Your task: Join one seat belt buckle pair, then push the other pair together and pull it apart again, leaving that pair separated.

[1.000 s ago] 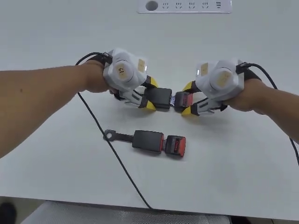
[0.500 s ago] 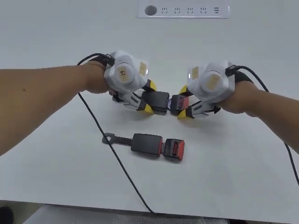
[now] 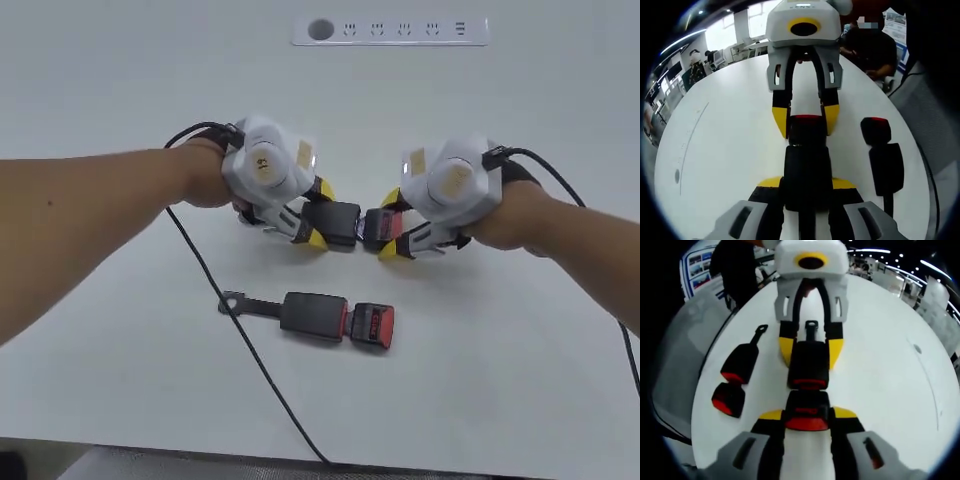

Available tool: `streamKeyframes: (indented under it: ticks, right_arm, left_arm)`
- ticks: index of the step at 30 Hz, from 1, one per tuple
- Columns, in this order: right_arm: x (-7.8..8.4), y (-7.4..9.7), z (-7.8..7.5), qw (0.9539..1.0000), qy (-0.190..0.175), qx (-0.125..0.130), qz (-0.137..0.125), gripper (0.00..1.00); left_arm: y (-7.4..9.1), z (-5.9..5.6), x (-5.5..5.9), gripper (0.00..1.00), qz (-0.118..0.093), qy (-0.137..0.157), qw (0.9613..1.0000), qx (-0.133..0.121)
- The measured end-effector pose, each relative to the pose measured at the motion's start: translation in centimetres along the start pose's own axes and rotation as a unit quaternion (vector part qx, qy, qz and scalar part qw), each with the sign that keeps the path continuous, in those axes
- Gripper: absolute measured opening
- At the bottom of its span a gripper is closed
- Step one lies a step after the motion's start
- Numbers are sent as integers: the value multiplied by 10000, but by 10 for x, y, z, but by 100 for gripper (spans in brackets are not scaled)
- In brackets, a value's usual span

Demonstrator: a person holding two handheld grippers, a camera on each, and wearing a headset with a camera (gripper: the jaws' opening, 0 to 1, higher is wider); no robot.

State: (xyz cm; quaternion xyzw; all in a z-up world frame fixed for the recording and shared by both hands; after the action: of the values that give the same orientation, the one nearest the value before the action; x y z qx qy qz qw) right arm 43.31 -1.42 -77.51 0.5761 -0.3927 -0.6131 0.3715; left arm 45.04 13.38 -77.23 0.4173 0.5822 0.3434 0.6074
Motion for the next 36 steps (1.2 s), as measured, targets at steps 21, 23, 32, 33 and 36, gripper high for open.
streamKeyframes:
  ticks: [21,23,32,33,36]
  right_arm:
    - [15,3,3,9996,-156,51,-230,35]
    - [18,4,3,9996,-169,49,-211,35]
    - [29,8,4,9993,-207,84,-305,35]
    - [31,9,4,9993,-206,83,-312,35]
    - [35,11,5,9994,-208,74,-278,35]
  left_arm:
    - [-3,3,4,35,-33,56,10000,-14]
    - [-4,3,5,35,-60,86,9999,-18]
    - [-4,1,4,35,-51,120,9999,-12]
    - [-4,1,4,35,-50,121,9999,-8]
    - [-3,1,4,35,-71,144,9999,2]
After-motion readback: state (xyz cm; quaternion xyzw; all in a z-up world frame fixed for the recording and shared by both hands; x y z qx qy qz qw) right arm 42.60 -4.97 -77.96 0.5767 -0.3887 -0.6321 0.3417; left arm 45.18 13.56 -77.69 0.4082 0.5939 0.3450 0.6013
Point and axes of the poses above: the centre of the closed fingertips' face, and the gripper's own axes: y roughly backward along the fingers, z roughly to its left, x roughly out of its underside, the point moved 9 cm from there along y, roughly backward along the fingers, and after that the axes turned 11 degrees about z, right-handed, at the moved point
